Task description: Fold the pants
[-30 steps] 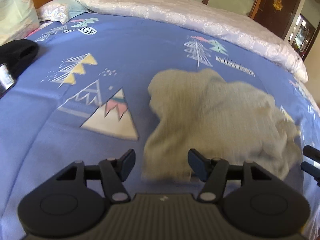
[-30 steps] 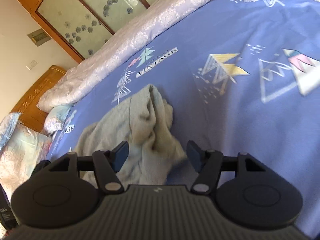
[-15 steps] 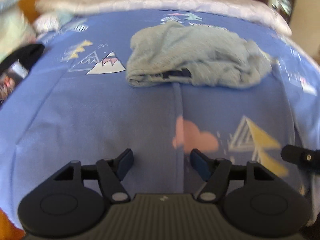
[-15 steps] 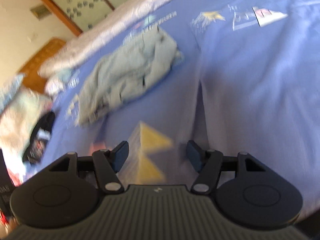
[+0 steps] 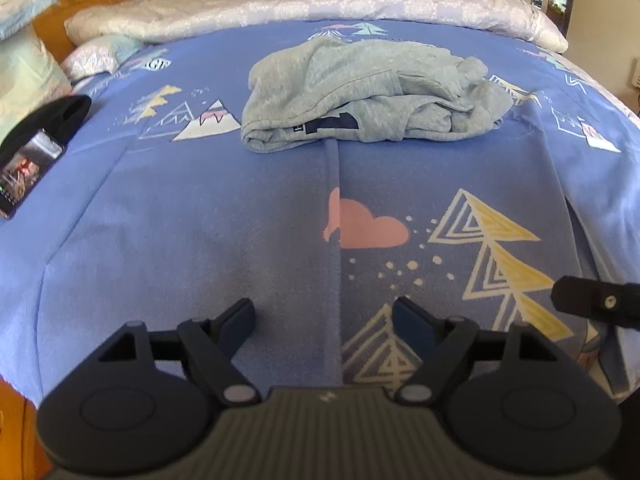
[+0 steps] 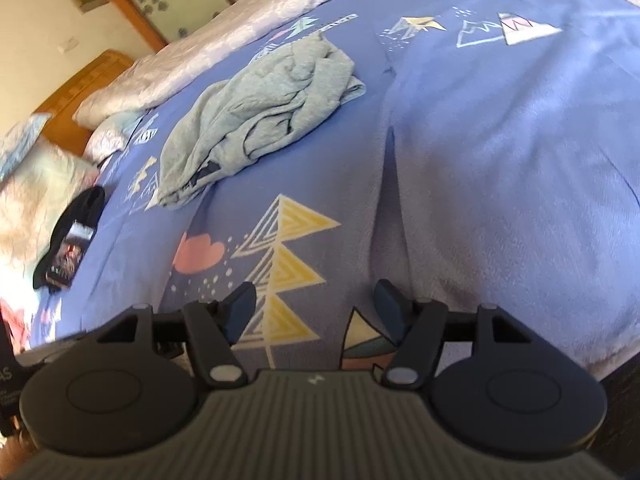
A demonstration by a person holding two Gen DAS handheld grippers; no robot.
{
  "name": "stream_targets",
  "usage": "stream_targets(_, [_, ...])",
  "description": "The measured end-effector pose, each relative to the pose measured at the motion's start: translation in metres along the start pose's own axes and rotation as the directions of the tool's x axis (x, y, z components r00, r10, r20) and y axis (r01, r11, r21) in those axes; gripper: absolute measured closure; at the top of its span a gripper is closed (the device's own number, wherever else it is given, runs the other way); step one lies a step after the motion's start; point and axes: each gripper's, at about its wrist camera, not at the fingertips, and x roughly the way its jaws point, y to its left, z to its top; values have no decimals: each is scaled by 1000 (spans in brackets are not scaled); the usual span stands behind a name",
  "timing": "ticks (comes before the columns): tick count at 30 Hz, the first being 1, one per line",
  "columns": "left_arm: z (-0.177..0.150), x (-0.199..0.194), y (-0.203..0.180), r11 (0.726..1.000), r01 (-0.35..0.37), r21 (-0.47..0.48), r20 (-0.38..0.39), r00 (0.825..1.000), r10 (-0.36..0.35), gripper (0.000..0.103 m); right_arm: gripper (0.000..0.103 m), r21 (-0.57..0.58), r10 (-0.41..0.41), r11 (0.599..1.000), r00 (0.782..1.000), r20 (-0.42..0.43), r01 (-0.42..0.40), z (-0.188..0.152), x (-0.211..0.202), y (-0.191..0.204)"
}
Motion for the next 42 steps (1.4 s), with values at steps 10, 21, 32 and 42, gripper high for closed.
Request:
stream_targets(10, [-1,4,8,999,26,-26,-41,999,-27,0,24,43,9,999,1000,-1,-9,2,3,0])
stream_targets(21, [2,5,9,999,22,-33,-71,997,-25,0,6,48,68,996,997,24,-69,-3,6,3])
stream_targets(32, [4,3,9,999,10,-47,-87,996,-14,0,4,30,85,996,996,8,-85,0,1,3])
stream_targets(42, [2,-3,8,999,-19,-32,-77,997,16,0,4,13,81,997,996,30,-82,2,-4,3])
